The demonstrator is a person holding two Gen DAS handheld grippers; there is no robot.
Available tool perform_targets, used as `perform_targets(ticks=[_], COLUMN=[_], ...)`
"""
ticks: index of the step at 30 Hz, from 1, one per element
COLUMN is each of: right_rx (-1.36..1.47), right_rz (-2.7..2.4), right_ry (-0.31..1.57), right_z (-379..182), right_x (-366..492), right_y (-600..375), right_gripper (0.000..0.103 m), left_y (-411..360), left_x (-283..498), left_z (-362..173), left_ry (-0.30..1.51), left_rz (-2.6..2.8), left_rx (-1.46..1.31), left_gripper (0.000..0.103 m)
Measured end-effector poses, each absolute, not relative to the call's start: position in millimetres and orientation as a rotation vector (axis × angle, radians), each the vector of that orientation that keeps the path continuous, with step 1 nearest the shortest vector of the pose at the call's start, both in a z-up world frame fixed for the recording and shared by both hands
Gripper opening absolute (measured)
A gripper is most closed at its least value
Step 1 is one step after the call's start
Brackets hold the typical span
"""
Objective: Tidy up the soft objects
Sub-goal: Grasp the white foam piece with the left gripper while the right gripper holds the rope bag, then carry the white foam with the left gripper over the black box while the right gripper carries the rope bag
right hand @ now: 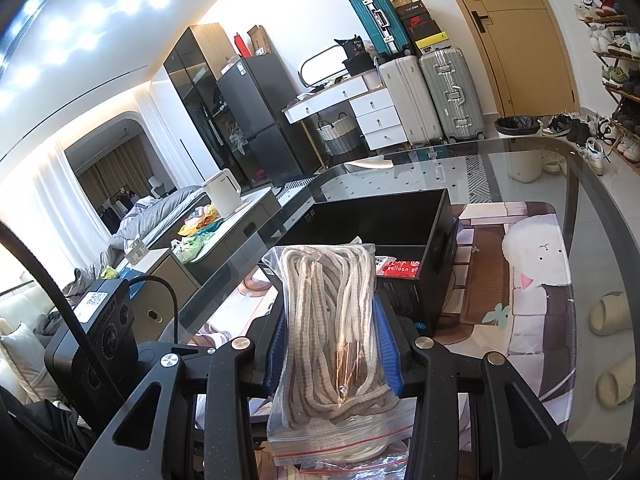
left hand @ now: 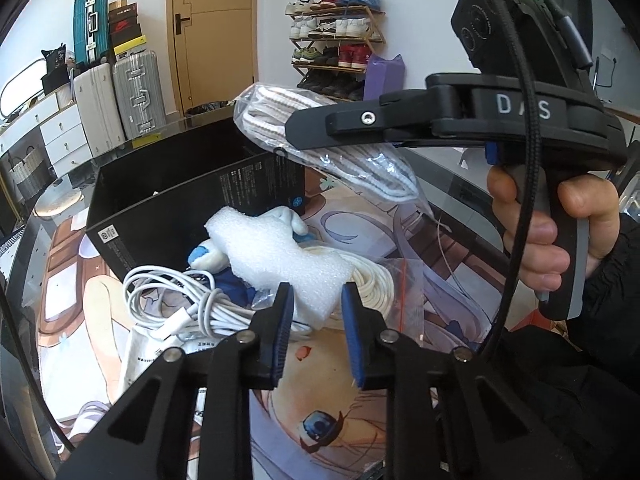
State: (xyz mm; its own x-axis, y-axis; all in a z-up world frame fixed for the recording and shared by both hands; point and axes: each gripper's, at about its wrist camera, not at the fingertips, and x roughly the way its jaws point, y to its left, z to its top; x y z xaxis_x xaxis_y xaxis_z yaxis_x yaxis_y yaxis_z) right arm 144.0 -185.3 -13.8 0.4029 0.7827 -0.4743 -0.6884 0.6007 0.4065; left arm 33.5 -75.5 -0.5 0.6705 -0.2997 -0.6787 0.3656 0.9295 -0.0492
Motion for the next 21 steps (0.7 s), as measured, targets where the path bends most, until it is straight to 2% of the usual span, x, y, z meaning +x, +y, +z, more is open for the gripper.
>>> perform_targets(ticks=[21], right_rx=[0.171], right_rz=[0.956], right_ry=[0.628], right_z=[-2.3], right_x=[138.1], right_y=[-190.5], right_gripper=[0.04], left_y=[-56.9], left_x=[19.7], left_z=[37.5], left_ry=[0.658], left_rz=[-0.34], left_rx=[0.053], left_gripper=[0.021])
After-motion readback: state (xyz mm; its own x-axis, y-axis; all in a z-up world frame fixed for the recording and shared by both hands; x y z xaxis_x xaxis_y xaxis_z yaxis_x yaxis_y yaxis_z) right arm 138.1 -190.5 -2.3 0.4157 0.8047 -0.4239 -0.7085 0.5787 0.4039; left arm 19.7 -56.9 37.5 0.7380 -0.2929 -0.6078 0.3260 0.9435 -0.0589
